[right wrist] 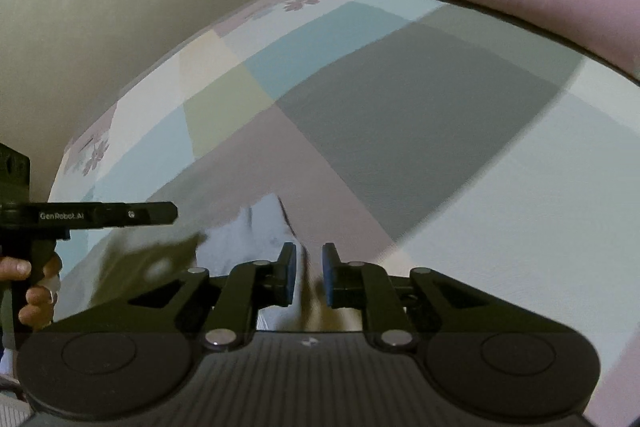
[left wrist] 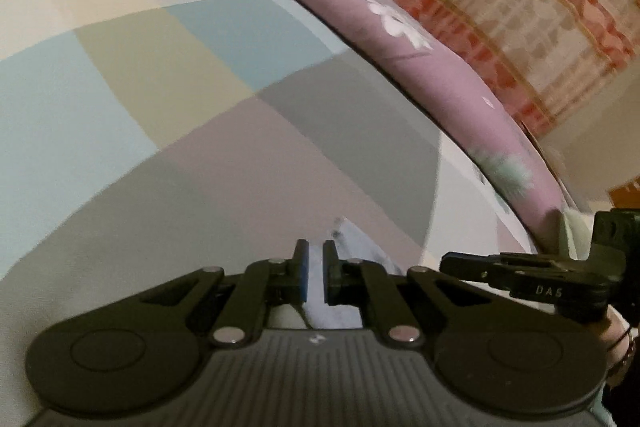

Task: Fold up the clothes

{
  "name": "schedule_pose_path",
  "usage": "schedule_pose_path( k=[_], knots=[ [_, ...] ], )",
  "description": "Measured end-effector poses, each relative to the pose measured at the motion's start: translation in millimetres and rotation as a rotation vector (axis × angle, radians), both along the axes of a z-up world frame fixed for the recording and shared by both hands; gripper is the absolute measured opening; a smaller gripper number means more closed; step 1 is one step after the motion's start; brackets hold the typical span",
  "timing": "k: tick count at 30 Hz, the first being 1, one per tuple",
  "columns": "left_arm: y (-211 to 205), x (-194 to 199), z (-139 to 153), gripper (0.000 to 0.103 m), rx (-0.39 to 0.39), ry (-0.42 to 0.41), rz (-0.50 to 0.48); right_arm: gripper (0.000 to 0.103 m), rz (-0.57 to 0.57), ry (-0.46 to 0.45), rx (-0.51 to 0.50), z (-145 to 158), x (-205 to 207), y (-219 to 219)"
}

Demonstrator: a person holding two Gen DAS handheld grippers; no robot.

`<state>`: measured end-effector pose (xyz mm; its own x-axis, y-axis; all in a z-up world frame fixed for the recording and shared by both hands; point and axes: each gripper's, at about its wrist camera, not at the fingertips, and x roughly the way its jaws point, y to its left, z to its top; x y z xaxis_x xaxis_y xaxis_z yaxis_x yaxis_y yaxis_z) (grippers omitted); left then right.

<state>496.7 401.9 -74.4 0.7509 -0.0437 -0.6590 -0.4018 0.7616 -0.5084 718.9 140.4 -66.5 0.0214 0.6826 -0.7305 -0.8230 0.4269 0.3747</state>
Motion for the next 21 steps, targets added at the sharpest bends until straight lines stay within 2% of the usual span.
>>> schedule_pose_path(
  k=[5, 8, 9, 10, 13, 15, 19, 21],
  knots=[
    [-36.5, 19.2, -4.5, 0.006, 0.058, 0.002, -0.170, 0.017, 0.022, 0.030, -0.104, -20.9, -17.3, -43.0],
    [-50.4, 30.3, -22.0, 0.006, 0.089, 0.075, -0.217, 0.015, 0.054, 0.016, -0.143, -31.9, -29.3, -52.2],
    [-51.3, 28.7, -25.2, 0.005, 0.092, 0.085, -0.215, 0.005, 0.058, -0.003, -0.151, -32.9, -33.0, -52.5],
    [-51.8, 26.7, -28.0, 0.005, 0.094, 0.093, -0.212, 0.001, 0.058, -0.016, -0.161, -32.7, -35.7, -51.2],
    [-53.1, 24.3, -30.0, 0.006, 0.108, 0.111, -0.213, 0.000, 0.036, -0.065, -0.168, -29.3, -37.8, -50.4],
    [-53.7, 24.1, -28.8, 0.006, 0.120, 0.120, -0.217, 0.000, -0.020, -0.092, -0.177, -27.4, -32.5, -55.8],
    [-54.9, 23.8, -26.5, 0.006, 0.144, 0.139, -0.226, 0.001, -0.109, -0.070, -0.146, -19.6, -18.1, -67.6],
    [-55.5, 23.4, -24.4, 0.006, 0.149, 0.139, -0.233, 0.009, -0.107, -0.096, -0.157, -14.9, -18.9, -68.4]
  ],
)
